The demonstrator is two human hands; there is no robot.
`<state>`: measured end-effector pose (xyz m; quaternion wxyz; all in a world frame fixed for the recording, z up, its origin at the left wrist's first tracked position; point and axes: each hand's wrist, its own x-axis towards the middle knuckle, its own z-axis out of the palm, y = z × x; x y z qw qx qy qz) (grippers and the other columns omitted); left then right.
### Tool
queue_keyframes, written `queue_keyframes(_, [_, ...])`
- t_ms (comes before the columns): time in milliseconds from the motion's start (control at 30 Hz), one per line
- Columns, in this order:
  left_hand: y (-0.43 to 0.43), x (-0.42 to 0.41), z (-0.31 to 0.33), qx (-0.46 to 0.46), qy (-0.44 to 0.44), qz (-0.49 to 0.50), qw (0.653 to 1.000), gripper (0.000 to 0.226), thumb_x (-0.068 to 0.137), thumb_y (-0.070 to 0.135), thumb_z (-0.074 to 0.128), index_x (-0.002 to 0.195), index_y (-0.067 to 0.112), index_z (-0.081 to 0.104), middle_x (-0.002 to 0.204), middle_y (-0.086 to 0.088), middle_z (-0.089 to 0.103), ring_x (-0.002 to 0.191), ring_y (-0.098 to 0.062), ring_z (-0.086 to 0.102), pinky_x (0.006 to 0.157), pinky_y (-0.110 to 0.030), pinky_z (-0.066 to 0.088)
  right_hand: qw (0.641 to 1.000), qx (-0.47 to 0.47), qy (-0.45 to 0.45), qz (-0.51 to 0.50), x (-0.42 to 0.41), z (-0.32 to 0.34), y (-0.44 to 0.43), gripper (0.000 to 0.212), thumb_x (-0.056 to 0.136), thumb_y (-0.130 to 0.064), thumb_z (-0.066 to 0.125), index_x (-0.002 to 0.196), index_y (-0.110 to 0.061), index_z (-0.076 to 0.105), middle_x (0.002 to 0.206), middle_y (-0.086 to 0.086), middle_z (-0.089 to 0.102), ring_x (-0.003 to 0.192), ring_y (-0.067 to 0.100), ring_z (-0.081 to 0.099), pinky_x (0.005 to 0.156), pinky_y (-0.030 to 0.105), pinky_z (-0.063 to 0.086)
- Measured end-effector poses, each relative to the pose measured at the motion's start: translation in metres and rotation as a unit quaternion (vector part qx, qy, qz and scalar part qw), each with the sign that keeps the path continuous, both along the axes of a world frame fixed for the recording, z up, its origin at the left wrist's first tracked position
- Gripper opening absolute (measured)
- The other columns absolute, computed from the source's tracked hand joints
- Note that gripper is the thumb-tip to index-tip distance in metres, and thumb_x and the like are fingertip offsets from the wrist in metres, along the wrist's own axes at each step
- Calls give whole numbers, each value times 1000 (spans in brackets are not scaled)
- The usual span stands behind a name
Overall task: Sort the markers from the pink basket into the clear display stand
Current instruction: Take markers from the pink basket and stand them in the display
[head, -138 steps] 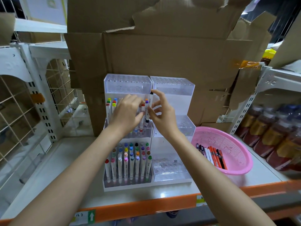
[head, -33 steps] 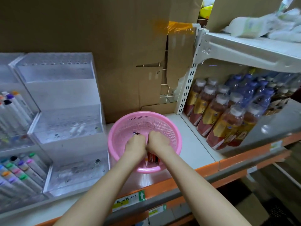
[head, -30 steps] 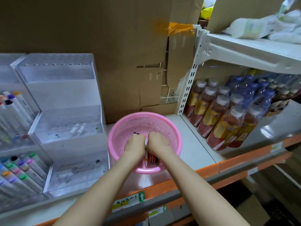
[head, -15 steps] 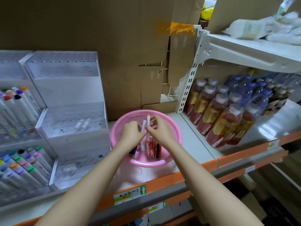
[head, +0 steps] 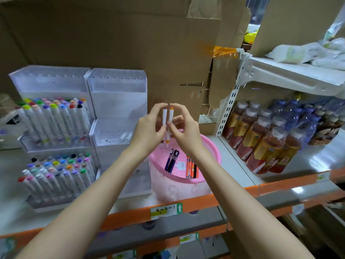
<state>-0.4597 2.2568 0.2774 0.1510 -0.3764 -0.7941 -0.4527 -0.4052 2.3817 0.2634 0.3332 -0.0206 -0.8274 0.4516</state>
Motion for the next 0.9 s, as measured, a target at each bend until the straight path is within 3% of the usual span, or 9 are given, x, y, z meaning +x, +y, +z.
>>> queue_keyframes(200, [-67, -16, 20, 13, 28, 74, 997, 53, 86, 9, 64, 131, 30, 45, 84, 1, 60, 75, -17, 62, 71, -36, 56, 997, 27, 47, 51, -32, 24, -57, 46, 88, -5, 62, 130, -21, 51, 76, 1, 67, 65, 10, 63, 65, 34, 56])
queue_keyframes(333, [-116, -31, 28, 26, 35, 105, 994, 57, 85, 7, 65, 134, 26, 45, 87, 4, 58, 75, -12, 59, 74, -31, 54, 994, 44, 56, 84, -55, 36, -103, 45, 90, -9, 64, 131, -21, 49, 79, 6, 67, 69, 16, 65, 67, 39, 56])
queue_keyframes(467, [-158, -41, 37, 36, 47, 132, 990, 55, 86, 8, 64, 135, 26, 45, 80, 4, 54, 70, -14, 58, 65, -24, 48, 992, 44, 60, 99, -77, 43, -143, 45, 90, -10, 63, 132, -20, 47, 78, 8, 65, 66, 20, 64, 65, 46, 56])
queue_keyframes(667, [-224, -70, 43, 60, 56, 160, 984, 52, 86, 11, 66, 132, 26, 47, 81, -1, 62, 71, -14, 60, 67, -26, 50, 991, 11, 67, 117, -101, 53, -201, 40, 93, -11, 61, 129, -23, 50, 76, 3, 62, 64, 24, 62, 60, 47, 55])
queue_keyframes(900, [-268, -96, 37, 77, 69, 130, 986, 51, 83, 5, 67, 127, 22, 49, 80, 0, 57, 68, -8, 57, 61, -3, 40, 991, 30, 100, 82, -121, 47, -252, 43, 90, -7, 64, 129, -20, 50, 75, 3, 59, 64, 18, 61, 59, 42, 56])
